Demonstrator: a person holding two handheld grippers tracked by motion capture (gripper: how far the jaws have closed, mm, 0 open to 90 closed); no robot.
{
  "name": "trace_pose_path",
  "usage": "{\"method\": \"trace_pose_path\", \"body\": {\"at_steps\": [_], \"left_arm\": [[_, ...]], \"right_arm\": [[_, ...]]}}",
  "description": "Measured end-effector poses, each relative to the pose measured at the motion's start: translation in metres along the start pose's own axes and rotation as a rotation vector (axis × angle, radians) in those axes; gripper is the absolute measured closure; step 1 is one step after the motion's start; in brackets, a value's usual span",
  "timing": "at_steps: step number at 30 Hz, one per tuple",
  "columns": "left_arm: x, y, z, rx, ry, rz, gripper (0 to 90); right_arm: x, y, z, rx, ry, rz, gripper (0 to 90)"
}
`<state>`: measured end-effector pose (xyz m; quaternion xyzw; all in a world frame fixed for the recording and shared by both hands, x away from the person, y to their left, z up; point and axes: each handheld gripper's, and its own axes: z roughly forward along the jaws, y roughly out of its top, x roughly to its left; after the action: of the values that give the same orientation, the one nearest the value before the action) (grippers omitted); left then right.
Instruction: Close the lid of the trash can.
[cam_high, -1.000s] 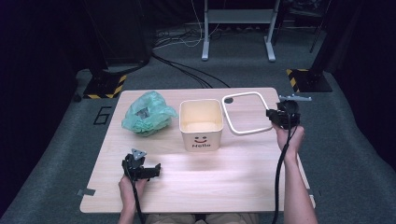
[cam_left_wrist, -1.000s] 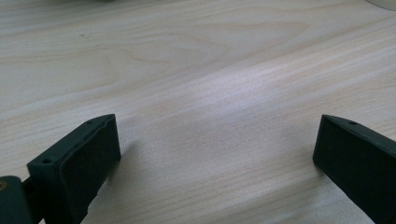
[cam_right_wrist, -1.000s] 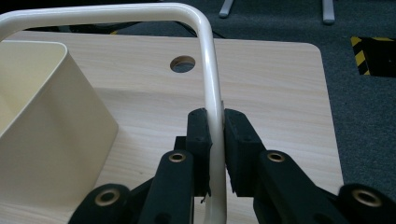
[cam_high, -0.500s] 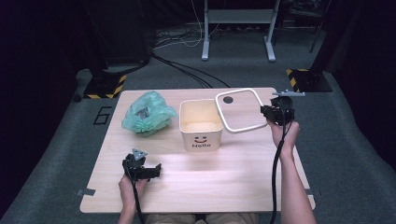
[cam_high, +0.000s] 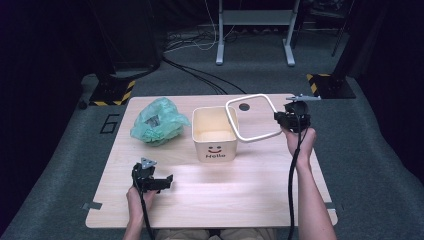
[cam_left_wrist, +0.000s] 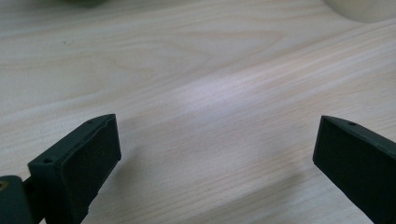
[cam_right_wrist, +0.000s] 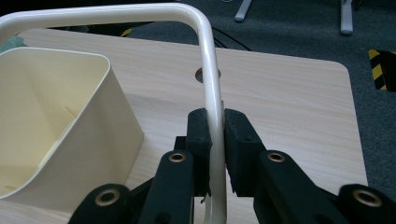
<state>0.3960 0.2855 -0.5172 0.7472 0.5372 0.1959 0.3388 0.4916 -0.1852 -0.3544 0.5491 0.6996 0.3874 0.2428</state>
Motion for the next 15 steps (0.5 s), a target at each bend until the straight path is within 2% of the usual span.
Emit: {"method": "trace_pose_path", "body": {"at_steps": [9,15], "left_arm": [[-0.004,0.022,-0.017,-0.042,-0.058,-0.004,2.3],[-0.006,0.037,-0.022,-0.058,-0.091,0.002,2.2]], "right_arm": [[0.01,0.005,0.002,0.001,0.017,-0.008,80.6],[0.016,0.009,0.004,0.001,0.025,-0.018,80.6]]}}
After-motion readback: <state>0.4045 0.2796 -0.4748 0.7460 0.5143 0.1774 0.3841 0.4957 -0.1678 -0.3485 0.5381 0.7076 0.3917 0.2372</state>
